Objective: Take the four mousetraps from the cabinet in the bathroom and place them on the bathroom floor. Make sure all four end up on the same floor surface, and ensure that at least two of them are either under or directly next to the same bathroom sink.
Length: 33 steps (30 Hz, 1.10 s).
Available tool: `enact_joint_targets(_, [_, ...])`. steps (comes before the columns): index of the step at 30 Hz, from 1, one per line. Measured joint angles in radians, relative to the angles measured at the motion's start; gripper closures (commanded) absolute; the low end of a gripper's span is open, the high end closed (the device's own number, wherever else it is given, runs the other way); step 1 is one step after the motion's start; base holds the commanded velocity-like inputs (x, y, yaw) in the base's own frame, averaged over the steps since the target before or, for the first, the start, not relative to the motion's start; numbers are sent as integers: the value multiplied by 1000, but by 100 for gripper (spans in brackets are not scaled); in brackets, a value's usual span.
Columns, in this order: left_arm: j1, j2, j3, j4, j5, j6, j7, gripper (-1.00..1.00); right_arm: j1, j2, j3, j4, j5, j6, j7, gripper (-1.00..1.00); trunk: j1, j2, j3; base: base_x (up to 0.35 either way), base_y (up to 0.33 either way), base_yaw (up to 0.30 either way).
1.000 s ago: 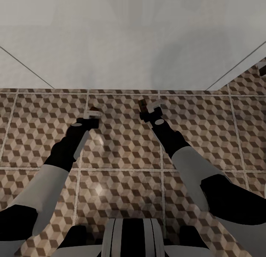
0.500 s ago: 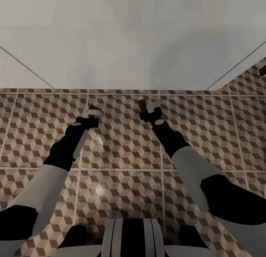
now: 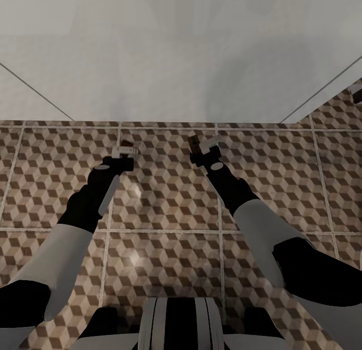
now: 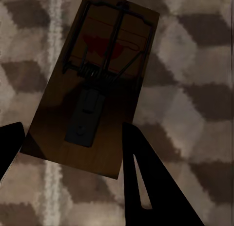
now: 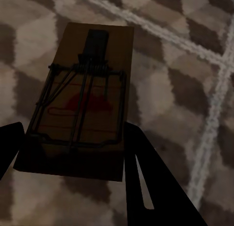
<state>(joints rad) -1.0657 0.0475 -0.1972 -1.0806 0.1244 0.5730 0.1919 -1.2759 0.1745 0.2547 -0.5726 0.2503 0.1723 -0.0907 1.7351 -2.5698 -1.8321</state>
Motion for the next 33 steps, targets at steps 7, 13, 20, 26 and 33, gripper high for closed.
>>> enact_joint_targets(7, [0, 0, 0, -10, 0, 0, 0, 100, 0, 0, 0, 0, -4, -2, 2, -100, 0, 0, 0, 0, 0, 0])
enact_joint_targets(13, [0, 0, 1, -13, 0, 0, 0, 100, 0, 0, 0, 0, -4, -2, 2, -100, 0, 0, 0, 0, 0, 0])
enact_joint_targets(20, [0, 0, 1, -18, 0, 0, 0, 100, 0, 0, 0, 0, -4, -2, 2, -100, 0, 0, 0, 0, 0, 0])
enact_joint_targets(26, [0, 0, 1, -21, 0, 0, 0, 100, 0, 0, 0, 0, -4, -2, 2, -100, 0, 0, 0, 0, 0, 0])
enact_joint_targets(33, [0, -18, 1, -23, 0, 0, 0, 100, 0, 0, 1, 0, -4, -1, 1, -100, 0, 0, 0, 0, 0, 0])
